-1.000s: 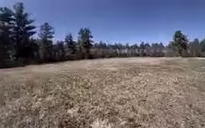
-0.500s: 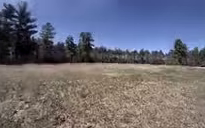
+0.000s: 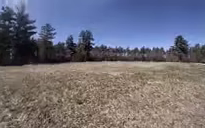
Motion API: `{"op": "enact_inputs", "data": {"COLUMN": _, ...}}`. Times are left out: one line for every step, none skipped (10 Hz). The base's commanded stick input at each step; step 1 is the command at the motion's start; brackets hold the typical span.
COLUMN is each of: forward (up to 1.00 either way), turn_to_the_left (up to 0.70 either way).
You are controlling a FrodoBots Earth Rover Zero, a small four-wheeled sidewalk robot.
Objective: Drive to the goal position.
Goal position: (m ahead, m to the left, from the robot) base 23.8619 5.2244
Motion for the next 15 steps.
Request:
{"op": "enact_inputs", "data": {"forward": 0.70, "turn_to_the_left": 0.00}}
{"op": "enact_inputs", "data": {"forward": 0.70, "turn_to_the_left": 0.00}}
{"op": "enact_inputs", "data": {"forward": 0.70, "turn_to_the_left": 0.00}}
{"op": "enact_inputs", "data": {"forward": 0.70, "turn_to_the_left": 0.00}}
{"op": "enact_inputs", "data": {"forward": 0.70, "turn_to_the_left": 0.00}}
{"op": "enact_inputs", "data": {"forward": 0.70, "turn_to_the_left": 0.00}}
{"op": "enact_inputs", "data": {"forward": 0.70, "turn_to_the_left": 0.00}}
{"op": "enact_inputs", "data": {"forward": 0.70, "turn_to_the_left": 0.00}}
{"op": "enact_inputs", "data": {"forward": 0.70, "turn_to_the_left": 0.00}}
{"op": "enact_inputs", "data": {"forward": 0.70, "turn_to_the_left": 0.00}}
{"op": "enact_inputs", "data": {"forward": 0.70, "turn_to_the_left": 0.00}}
{"op": "enact_inputs", "data": {"forward": 0.70, "turn_to_the_left": 0.00}}
{"op": "enact_inputs", "data": {"forward": 0.70, "turn_to_the_left": 0.00}}
{"op": "enact_inputs", "data": {"forward": 0.70, "turn_to_the_left": 0.00}}
{"op": "enact_inputs", "data": {"forward": 0.70, "turn_to_the_left": 0.00}}
